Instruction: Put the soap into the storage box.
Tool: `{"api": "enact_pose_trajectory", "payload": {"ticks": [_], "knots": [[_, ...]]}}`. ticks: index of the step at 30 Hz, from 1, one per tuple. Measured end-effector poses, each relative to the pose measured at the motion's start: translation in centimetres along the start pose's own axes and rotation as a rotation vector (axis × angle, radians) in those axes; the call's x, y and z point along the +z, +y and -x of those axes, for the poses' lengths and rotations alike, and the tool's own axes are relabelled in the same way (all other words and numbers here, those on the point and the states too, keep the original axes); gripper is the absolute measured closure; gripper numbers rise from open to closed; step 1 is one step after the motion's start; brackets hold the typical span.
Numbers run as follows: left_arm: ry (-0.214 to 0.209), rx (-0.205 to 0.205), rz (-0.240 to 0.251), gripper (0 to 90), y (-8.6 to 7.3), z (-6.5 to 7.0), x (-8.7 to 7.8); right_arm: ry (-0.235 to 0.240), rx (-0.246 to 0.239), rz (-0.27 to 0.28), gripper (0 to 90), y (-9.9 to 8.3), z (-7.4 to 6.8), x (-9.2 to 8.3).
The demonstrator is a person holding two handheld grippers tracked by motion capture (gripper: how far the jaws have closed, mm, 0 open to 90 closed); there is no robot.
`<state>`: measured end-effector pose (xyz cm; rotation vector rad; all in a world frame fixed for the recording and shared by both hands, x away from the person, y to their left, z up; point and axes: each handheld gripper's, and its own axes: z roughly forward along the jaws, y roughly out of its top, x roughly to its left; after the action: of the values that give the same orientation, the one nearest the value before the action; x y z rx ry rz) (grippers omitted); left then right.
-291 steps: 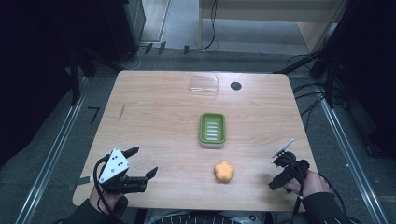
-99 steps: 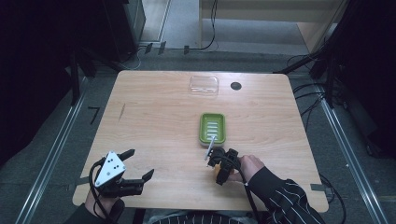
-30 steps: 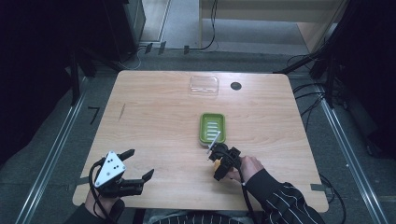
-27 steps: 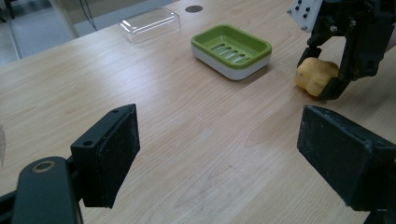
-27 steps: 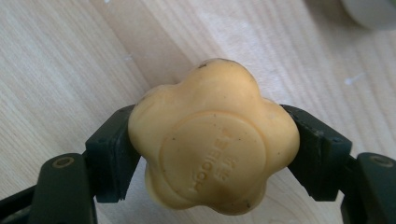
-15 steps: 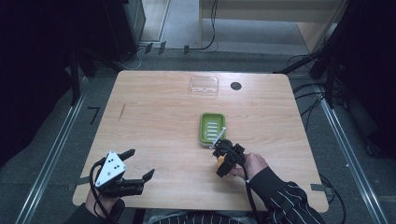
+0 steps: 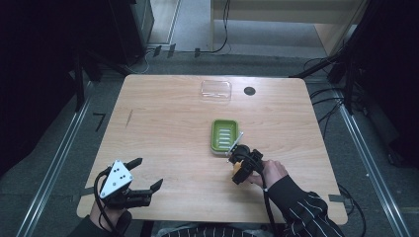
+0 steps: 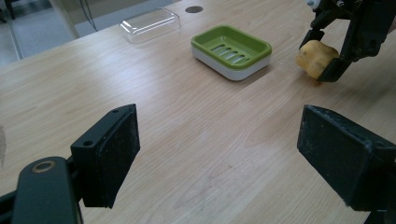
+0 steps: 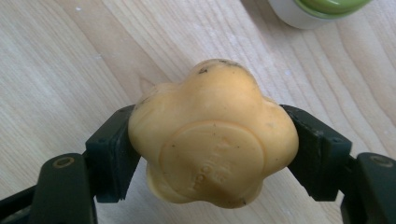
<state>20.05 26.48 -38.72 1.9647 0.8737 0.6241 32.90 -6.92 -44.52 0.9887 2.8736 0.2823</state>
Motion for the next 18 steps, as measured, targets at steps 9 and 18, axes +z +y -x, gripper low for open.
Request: {"api": "enact_pose_trajectory", "payload": {"ticks": [9,18], "knots": [[0.006,0.002,-0.007,13.6,-0.10,-0.05,-0.14,-0.022,0.012,0.024,26.2,-0.03,0.76,-0.45],[0.007,-0.002,-0.004,13.6,-0.14,0.01,-0.25,-0.032,0.002,0.045,26.2,0.33,0.86,-0.70]]}}
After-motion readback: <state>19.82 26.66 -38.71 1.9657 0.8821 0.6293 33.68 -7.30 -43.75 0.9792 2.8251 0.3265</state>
